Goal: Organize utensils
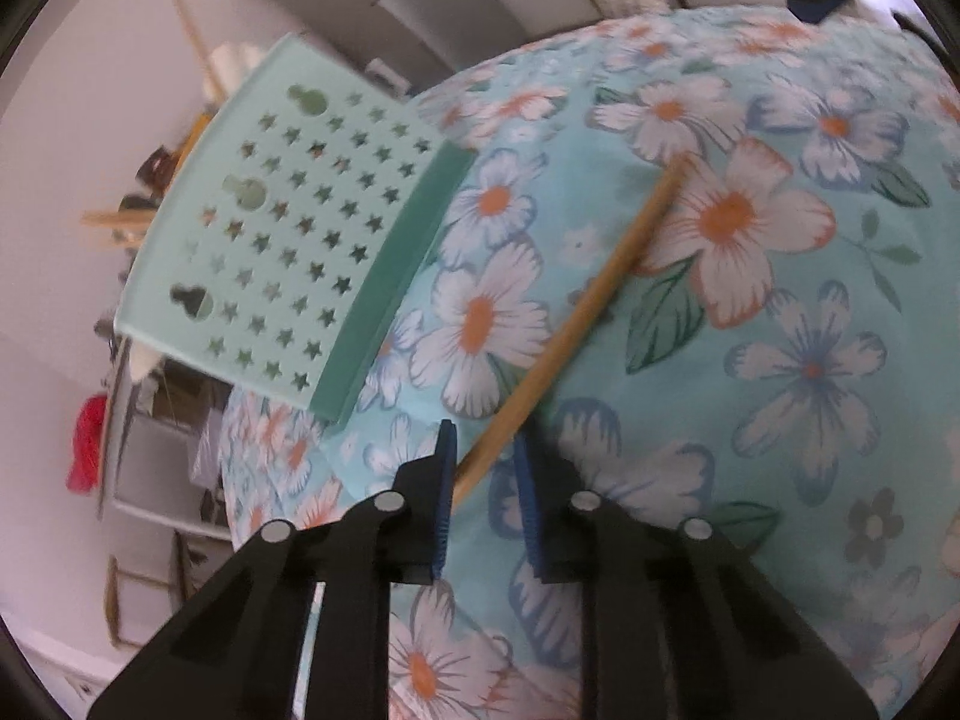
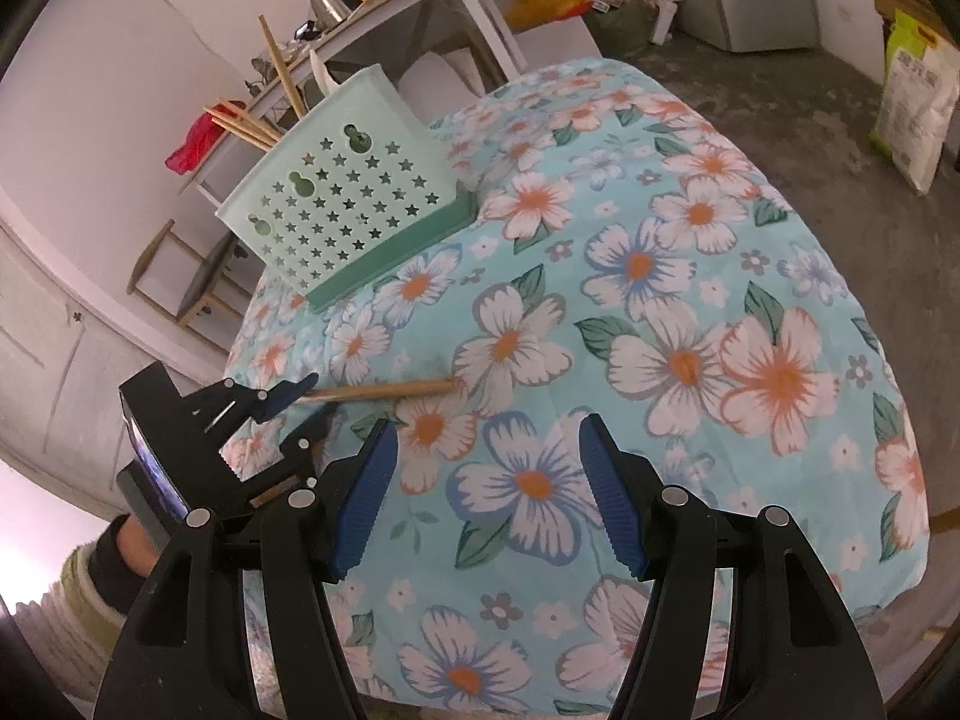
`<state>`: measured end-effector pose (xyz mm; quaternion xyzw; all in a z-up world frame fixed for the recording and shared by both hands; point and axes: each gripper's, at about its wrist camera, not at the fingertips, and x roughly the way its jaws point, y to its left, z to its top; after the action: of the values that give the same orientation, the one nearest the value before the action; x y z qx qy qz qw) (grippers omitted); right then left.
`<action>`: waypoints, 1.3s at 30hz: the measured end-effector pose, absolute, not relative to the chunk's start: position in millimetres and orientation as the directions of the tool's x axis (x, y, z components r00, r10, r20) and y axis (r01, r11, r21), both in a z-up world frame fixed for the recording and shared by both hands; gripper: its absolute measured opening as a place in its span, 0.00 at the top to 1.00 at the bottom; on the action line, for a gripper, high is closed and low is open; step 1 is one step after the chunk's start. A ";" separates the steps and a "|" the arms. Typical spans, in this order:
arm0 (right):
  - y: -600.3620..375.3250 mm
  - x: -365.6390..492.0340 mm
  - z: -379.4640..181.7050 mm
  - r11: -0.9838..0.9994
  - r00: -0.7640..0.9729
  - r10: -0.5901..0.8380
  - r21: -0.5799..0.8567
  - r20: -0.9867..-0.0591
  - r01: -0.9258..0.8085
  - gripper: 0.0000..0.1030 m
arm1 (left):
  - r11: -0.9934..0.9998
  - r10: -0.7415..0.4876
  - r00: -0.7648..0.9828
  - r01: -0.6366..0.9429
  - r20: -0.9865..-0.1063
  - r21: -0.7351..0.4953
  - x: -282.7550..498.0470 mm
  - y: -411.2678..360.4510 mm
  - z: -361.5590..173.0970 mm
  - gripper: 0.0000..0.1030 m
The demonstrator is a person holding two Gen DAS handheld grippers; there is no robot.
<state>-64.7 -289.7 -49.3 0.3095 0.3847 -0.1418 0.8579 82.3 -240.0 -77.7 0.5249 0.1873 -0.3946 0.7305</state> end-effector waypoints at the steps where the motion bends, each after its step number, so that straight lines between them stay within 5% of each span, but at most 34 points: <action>1: -290.6 -66.4 -49.3 0.766 0.665 -0.005 0.425 -0.747 0.483 0.41 | 0.122 -0.377 0.616 0.774 -0.692 0.622 81.4 -239.8 -76.9 0.84; 9: -293.3 -72.0 -46.6 0.753 0.675 -0.009 0.439 -0.738 0.490 0.41 | 0.111 -0.347 0.438 0.897 -0.829 0.427 71.7 -230.4 -43.9 0.87; 11: -292.6 -72.7 -45.9 0.752 0.677 -0.009 0.441 -0.736 0.490 0.41 | 0.137 -0.338 0.353 0.935 -0.872 0.326 75.0 -227.4 -34.6 0.94; 17: -294.0 -72.2 -45.8 0.751 0.683 -0.001 0.450 -0.731 0.483 0.41 | 0.312 -0.367 0.000 0.942 -0.930 -0.123 100.6 -212.8 -29.3 0.94; 26: -293.2 -67.6 -48.7 0.753 0.680 0.016 0.457 -0.733 0.474 0.41 | 0.484 -0.663 -0.318 0.509 -0.678 -0.712 130.0 -174.9 -60.1 0.94; 30: -293.1 -66.7 -49.1 0.755 0.679 0.020 0.457 -0.734 0.471 0.41 | 0.474 -0.756 -0.312 0.345 -0.575 -0.810 137.4 -159.4 -75.1 0.94; 39: -289.8 -62.4 -52.2 0.754 0.675 0.045 0.468 -0.736 0.460 0.41 | 0.470 -0.803 -0.275 0.251 -0.528 -0.846 137.2 -142.6 -89.2 0.92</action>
<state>-62.4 -289.8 -52.2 0.3287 0.3841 -0.1216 0.8542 137.2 -142.6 -89.2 -0.2135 0.6468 -0.4683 0.5628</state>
